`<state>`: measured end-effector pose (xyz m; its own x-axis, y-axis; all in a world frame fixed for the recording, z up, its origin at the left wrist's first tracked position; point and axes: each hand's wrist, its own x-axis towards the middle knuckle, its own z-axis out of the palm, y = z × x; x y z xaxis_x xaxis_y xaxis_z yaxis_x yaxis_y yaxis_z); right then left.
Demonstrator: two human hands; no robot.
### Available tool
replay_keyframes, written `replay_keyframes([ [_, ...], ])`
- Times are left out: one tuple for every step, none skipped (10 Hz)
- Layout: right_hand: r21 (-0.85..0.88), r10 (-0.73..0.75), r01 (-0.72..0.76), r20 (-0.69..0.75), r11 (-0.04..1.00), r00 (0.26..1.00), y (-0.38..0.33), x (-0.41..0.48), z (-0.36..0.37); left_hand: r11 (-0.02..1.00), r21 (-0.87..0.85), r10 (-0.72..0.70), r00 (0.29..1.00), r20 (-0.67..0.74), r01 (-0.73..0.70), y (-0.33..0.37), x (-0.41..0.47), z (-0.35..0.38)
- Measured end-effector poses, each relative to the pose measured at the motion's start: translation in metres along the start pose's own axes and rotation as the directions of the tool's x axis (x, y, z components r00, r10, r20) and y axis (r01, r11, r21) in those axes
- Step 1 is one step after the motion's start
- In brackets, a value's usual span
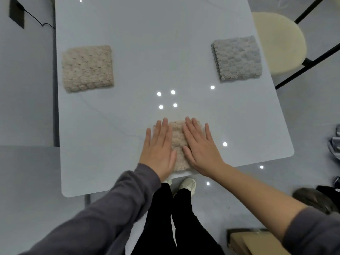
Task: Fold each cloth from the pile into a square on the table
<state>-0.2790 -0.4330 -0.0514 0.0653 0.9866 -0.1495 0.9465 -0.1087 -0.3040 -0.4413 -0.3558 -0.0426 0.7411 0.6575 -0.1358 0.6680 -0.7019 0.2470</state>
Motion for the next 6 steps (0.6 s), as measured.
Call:
replay_keyframes([
  [-0.077, 0.029, -0.028, 0.023, 0.997, 0.999, -0.002, 0.001, 0.006, 0.994, 0.06, -0.098, 0.994, 0.045, 0.095, 0.011, -0.002, 0.016],
  [-0.103, 0.034, -0.033, 0.01, 0.994, 0.999, -0.001, 0.0, 0.008, 0.99, 0.085, -0.118, 0.99, 0.074, 0.112, 0.008, -0.002, 0.018],
  [-0.127, 0.043, -0.038, 0.039, 0.991, 0.998, -0.002, 0.001, 0.008, 0.992, 0.089, -0.102, 0.991, 0.091, 0.094, 0.008, -0.001, 0.015],
  [-0.102, 0.046, -0.038, 0.074, 0.994, 0.996, 0.0, 0.002, 0.005, 0.987, 0.111, -0.124, 0.987, 0.103, 0.113, 0.011, 0.0, 0.011],
  [-0.052, 0.008, -0.004, 0.085, 0.999, 0.996, 0.002, 0.002, -0.003, 0.986, 0.079, -0.155, 0.976, 0.154, 0.144, 0.017, -0.001, -0.003],
  [-0.01, -0.008, 0.009, 0.095, 1.0, 0.995, 0.012, 0.006, -0.017, 0.979, 0.046, -0.202, 0.972, 0.124, 0.198, 0.029, -0.001, -0.012],
])
